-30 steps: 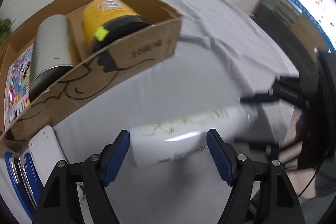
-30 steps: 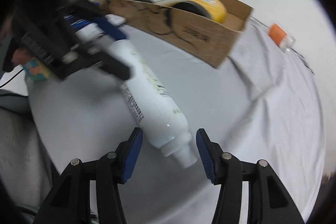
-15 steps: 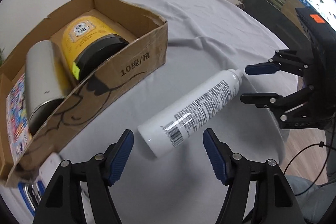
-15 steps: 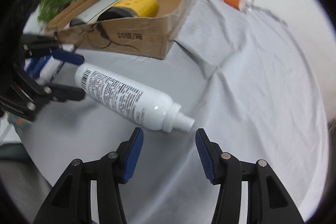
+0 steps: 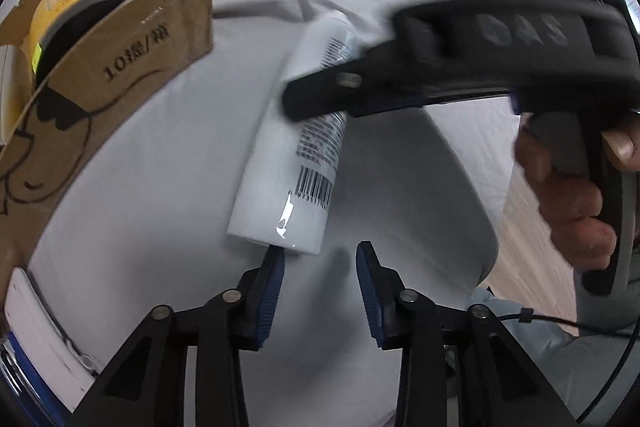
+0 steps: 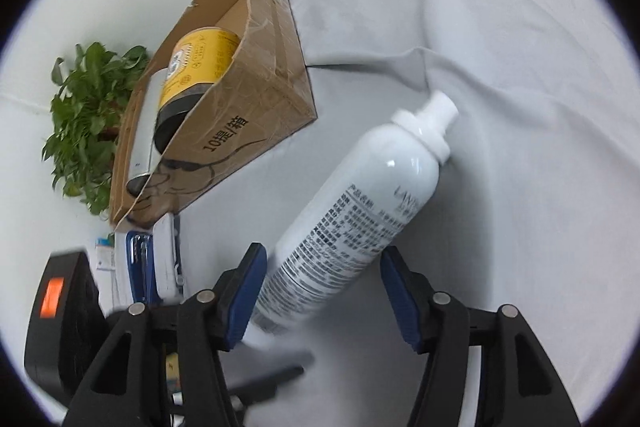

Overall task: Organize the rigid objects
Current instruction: 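Turn the spray bottle upright in the right gripper, then carry the spray bottle into the box beside the yellow jar and release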

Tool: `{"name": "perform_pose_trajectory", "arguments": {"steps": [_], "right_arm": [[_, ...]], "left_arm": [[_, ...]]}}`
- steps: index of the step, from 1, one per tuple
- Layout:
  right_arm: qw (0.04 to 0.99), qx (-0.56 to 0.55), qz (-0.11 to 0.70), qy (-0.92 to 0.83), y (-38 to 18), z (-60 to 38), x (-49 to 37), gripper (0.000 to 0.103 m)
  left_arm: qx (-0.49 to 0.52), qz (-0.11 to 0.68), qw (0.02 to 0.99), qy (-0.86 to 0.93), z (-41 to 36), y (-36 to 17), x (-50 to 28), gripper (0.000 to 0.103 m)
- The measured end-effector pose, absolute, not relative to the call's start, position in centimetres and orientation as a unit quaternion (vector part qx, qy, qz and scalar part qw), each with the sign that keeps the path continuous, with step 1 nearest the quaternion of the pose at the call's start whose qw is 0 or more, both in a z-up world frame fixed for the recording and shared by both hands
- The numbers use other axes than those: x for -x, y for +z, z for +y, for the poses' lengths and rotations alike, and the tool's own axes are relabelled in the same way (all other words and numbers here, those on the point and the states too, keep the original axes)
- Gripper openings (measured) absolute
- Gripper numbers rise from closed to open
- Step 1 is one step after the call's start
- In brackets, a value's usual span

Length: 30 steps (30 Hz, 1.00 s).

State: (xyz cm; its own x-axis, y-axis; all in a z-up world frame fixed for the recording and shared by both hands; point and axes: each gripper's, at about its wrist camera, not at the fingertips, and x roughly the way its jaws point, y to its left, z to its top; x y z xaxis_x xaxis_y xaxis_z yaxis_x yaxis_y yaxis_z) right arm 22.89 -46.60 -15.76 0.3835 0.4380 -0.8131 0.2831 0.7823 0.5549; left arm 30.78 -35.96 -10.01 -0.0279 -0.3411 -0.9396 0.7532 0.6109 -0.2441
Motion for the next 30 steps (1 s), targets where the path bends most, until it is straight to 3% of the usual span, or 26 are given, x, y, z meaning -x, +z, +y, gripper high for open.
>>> {"name": "perform_pose_trajectory", "arguments": {"steps": [5, 10, 13, 16, 17, 18, 20, 26, 30], "right_arm": [[0.788, -0.276, 0.55, 0.017, -15.4, -43.9, -23.7, 0.052], [0.785, -0.285, 0.549, 0.027, -15.6, -43.7, -23.2, 0.048], [0.78, -0.288, 0.555, 0.032, -15.6, -43.6, -23.5, 0.047], [0.773, -0.296, 0.559, 0.036, -15.7, -43.9, -23.3, 0.047], [0.771, -0.3, 0.561, 0.038, -15.7, -43.9, -23.4, 0.047], [0.767, -0.305, 0.563, 0.038, -15.8, -44.0, -23.3, 0.048], [0.764, -0.306, 0.566, 0.041, -15.9, -43.7, -23.3, 0.047], [0.743, -0.333, 0.577, 0.058, -16.0, -44.5, -23.9, 0.047], [0.744, -0.334, 0.576, 0.061, -15.9, -45.2, -25.0, 0.047]], "left_arm": [[-0.156, 0.596, 0.681, -0.396, -35.4, -9.9, -30.9, 0.018], [-0.14, 0.604, 0.681, -0.389, -34.5, -9.6, -31.7, 0.019], [-0.129, 0.611, 0.68, -0.385, -33.8, -9.3, -31.6, 0.024], [-0.128, 0.611, 0.681, -0.383, -34.0, -8.8, -32.3, 0.041], [-0.128, 0.609, 0.684, -0.381, -33.8, -8.5, -32.1, 0.051], [-0.13, 0.607, 0.688, -0.375, -33.4, -8.2, -32.0, 0.075], [-0.147, 0.584, 0.724, -0.335, -32.7, -7.3, -32.0, 0.093], [-0.116, 0.594, 0.738, -0.298, -30.3, -6.6, -35.5, 0.095], [-0.095, 0.612, 0.717, -0.318, -30.8, -7.7, -36.6, 0.078]]}}
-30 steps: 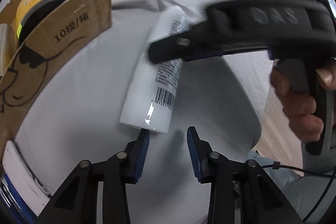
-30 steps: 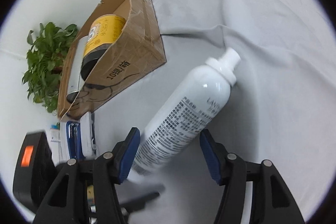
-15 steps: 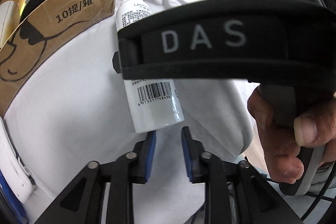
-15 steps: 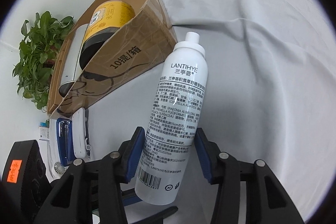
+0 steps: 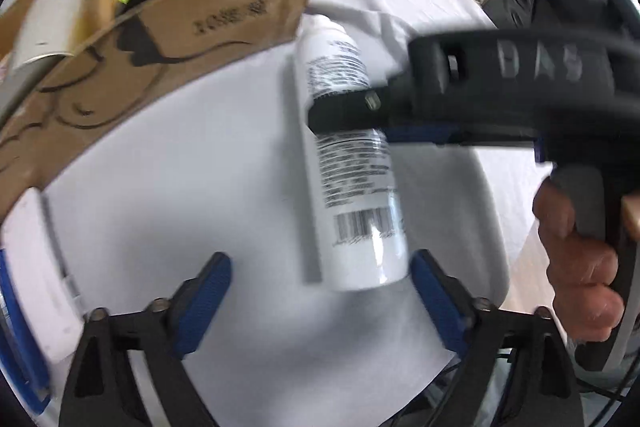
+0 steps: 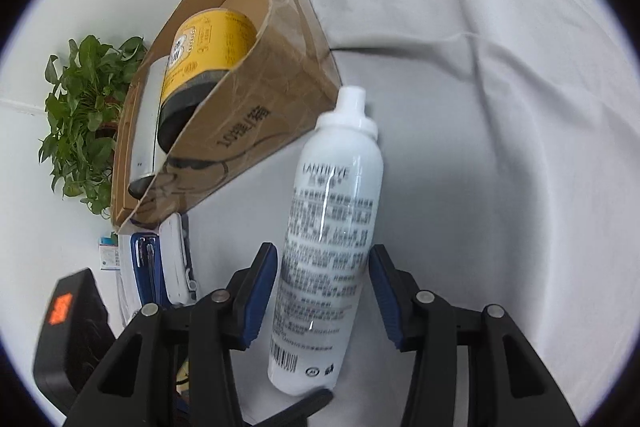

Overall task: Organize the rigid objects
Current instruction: 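Carry the spray bottle into the box beside the yellow jar and release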

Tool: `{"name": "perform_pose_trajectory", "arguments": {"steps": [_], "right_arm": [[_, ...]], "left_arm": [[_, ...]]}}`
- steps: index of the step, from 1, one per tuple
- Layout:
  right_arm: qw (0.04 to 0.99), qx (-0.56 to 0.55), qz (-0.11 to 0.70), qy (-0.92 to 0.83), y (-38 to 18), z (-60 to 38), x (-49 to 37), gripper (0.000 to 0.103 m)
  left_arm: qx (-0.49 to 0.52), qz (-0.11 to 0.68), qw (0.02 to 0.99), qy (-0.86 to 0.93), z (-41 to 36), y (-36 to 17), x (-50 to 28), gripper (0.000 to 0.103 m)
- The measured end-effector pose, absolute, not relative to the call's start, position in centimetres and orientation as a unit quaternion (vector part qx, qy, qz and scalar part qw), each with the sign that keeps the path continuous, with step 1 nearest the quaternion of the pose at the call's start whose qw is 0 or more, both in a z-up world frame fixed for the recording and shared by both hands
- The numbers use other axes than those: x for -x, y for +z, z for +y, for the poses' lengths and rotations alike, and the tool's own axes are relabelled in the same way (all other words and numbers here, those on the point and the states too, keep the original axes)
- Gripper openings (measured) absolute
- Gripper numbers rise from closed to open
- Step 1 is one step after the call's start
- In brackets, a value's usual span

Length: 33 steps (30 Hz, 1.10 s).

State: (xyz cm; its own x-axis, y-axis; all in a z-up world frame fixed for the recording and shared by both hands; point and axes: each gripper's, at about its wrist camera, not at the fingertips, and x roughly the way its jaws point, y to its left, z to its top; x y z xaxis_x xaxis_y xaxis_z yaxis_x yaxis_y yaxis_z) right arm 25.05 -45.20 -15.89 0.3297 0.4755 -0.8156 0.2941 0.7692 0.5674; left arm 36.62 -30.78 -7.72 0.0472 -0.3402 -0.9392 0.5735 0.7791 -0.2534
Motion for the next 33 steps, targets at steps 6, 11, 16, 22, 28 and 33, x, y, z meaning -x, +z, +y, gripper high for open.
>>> {"name": "perform_pose_trajectory", "arguments": {"steps": [6, 11, 16, 22, 28, 33], "right_arm": [[0.755, -0.301, 0.579, 0.063, -15.8, -43.5, -25.3, 0.046], [0.788, -0.286, 0.542, 0.053, -13.3, -43.2, -23.1, 0.045], [0.82, -0.272, 0.501, 0.056, -8.7, -43.5, -22.5, 0.045], [0.844, -0.247, 0.47, 0.075, -4.6, -43.5, -25.6, 0.045], [0.854, -0.21, 0.464, 0.106, -2.1, -43.9, -31.0, 0.045], [0.843, -0.185, 0.488, 0.13, -2.6, -44.4, -36.9, 0.045]], "left_arm": [[-0.086, 0.602, 0.72, -0.335, -31.2, -6.5, -36.9, 0.045], [-0.094, 0.582, 0.739, -0.327, -31.1, -4.9, -36.2, 0.042], [-0.098, 0.54, 0.768, -0.33, -30.6, -1.1, -36.4, 0.042], [-0.094, 0.496, 0.803, -0.317, -29.5, 3.4, -38.0, 0.042], [-0.078, 0.473, 0.827, -0.295, -28.5, 6.4, -42.7, 0.042], [-0.051, 0.483, 0.831, -0.273, -29.1, 6.6, -47.3, 0.042]]}}
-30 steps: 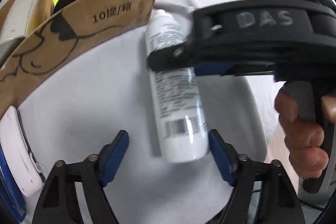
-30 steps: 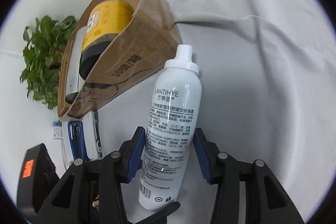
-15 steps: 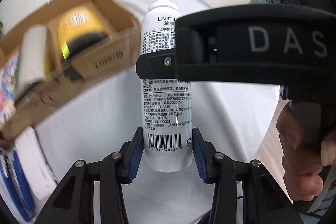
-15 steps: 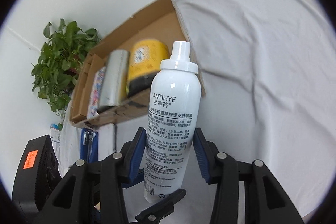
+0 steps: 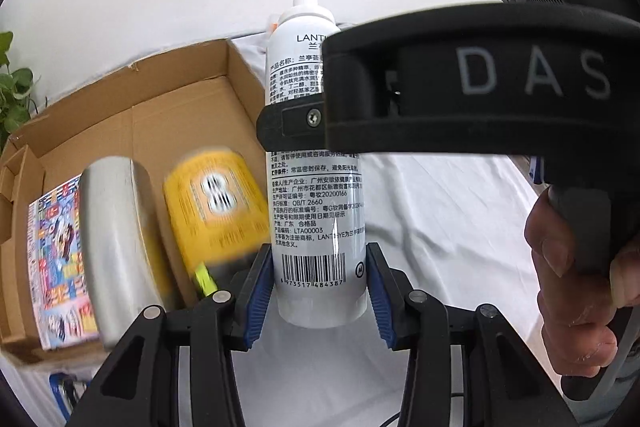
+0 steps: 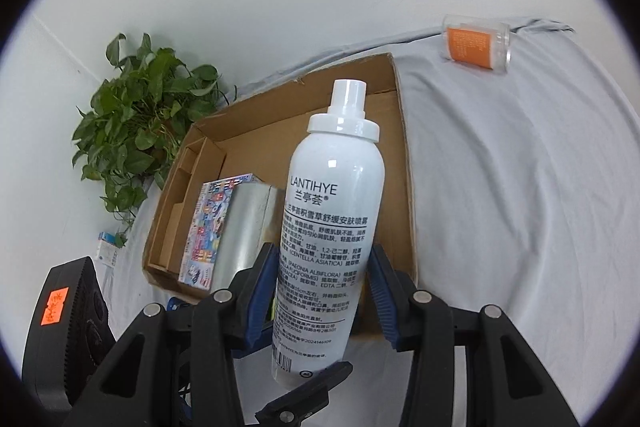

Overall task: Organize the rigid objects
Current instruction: 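Carry the spray bottle into the box beside the yellow jar and release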

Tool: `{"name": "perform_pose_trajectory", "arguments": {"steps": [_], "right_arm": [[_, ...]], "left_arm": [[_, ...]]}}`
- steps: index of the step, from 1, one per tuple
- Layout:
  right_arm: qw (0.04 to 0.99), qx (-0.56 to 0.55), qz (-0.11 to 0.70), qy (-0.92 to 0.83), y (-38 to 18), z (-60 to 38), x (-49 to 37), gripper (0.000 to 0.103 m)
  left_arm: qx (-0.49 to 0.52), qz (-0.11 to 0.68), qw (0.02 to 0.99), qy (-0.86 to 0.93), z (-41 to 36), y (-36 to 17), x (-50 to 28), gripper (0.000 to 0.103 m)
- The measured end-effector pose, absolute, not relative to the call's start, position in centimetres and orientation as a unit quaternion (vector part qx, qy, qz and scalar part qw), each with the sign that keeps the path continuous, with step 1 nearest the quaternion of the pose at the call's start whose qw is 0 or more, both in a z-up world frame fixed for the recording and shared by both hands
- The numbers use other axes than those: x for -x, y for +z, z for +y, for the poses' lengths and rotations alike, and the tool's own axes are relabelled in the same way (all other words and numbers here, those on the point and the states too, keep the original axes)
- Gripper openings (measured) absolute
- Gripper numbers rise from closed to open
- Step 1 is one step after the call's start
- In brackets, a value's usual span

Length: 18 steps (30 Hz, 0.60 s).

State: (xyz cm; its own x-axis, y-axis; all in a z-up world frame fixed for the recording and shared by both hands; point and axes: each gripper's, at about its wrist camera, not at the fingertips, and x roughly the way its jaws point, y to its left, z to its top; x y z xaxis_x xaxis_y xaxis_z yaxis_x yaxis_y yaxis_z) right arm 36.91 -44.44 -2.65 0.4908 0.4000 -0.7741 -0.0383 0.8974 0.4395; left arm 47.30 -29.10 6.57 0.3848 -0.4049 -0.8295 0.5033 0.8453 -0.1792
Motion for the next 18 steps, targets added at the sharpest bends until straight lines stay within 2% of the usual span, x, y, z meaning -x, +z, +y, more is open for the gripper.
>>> {"name": "perform_pose_trajectory", "arguments": {"steps": [7, 11, 16, 18], "right_arm": [[0.809, -0.164, 0.538, 0.169, -5.9, -45.3, -43.1, 0.045], [0.795, -0.141, 0.564, 0.174, -7.7, -45.2, -44.0, 0.045], [0.787, -0.152, 0.571, 0.176, -8.5, -45.5, -43.2, 0.046], [0.791, -0.162, 0.565, 0.17, -8.2, -45.8, -42.5, 0.05]], "left_arm": [[-0.004, 0.533, 0.811, -0.241, -30.6, 4.7, -50.8, 0.043], [0.012, 0.555, 0.795, -0.245, -30.6, 4.1, -50.9, 0.049], [0.006, 0.552, 0.799, -0.237, -31.2, 4.1, -50.4, 0.051], [-0.009, 0.539, 0.81, -0.231, -31.2, 4.7, -48.4, 0.05]]}}
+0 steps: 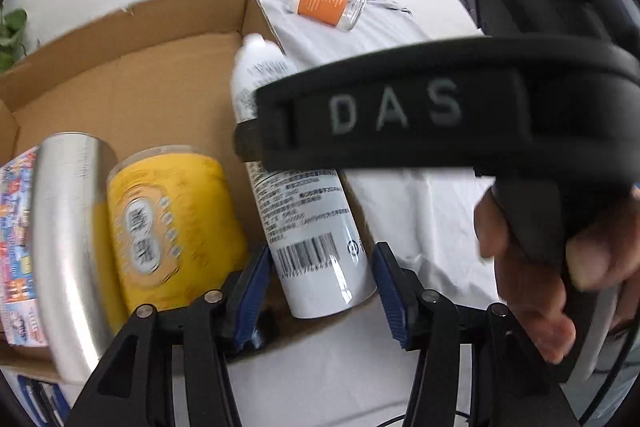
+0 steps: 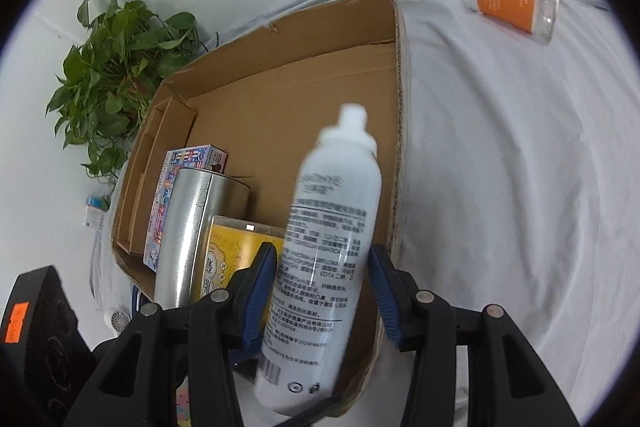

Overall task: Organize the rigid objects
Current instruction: 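Carry the spray bottle into the box beside the yellow jar and release, then grasp the pastel Rubik's cube with both grippers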

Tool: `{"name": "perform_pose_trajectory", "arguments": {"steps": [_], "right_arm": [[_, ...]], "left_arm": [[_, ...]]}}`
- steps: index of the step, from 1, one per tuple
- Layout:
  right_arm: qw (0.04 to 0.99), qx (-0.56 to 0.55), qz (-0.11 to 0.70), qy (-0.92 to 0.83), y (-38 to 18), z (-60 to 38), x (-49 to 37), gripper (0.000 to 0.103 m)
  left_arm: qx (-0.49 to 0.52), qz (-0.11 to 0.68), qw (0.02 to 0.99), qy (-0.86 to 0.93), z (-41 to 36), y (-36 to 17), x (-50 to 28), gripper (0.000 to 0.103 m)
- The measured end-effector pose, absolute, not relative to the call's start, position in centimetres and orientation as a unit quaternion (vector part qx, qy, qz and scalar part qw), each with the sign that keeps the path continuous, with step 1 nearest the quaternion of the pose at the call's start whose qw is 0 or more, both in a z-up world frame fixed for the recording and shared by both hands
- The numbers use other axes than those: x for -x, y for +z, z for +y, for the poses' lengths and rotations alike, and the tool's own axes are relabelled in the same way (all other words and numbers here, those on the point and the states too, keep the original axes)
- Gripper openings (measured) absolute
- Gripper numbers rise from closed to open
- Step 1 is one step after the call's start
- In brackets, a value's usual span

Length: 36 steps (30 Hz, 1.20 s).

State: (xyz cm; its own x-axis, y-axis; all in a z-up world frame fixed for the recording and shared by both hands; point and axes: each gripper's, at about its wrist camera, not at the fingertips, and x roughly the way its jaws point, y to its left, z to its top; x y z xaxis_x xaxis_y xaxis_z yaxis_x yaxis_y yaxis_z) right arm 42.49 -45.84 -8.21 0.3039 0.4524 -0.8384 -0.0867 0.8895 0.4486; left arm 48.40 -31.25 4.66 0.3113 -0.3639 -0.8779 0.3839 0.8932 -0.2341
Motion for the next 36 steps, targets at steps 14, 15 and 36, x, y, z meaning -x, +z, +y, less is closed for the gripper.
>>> {"name": "perform_pose_trajectory", "arguments": {"steps": [14, 15, 36], "right_arm": [[0.929, -0.006, 0.363, 0.073, -0.2, -34.3, -22.2, 0.087], [0.929, 0.0, 0.36, 0.079, -0.5, -32.9, -20.9, 0.087], [0.874, 0.026, 0.413, 0.254, -11.8, -21.8, -8.3, 0.083]], "left_arm": [[-0.117, 0.344, 0.931, 0.036, -19.9, 12.5, -30.1, 0.102], [-0.113, 0.349, 0.929, 0.043, -18.1, 11.4, -28.3, 0.102], [0.014, 0.481, 0.875, -0.054, -9.5, -8.7, -15.8, 0.102]]}}
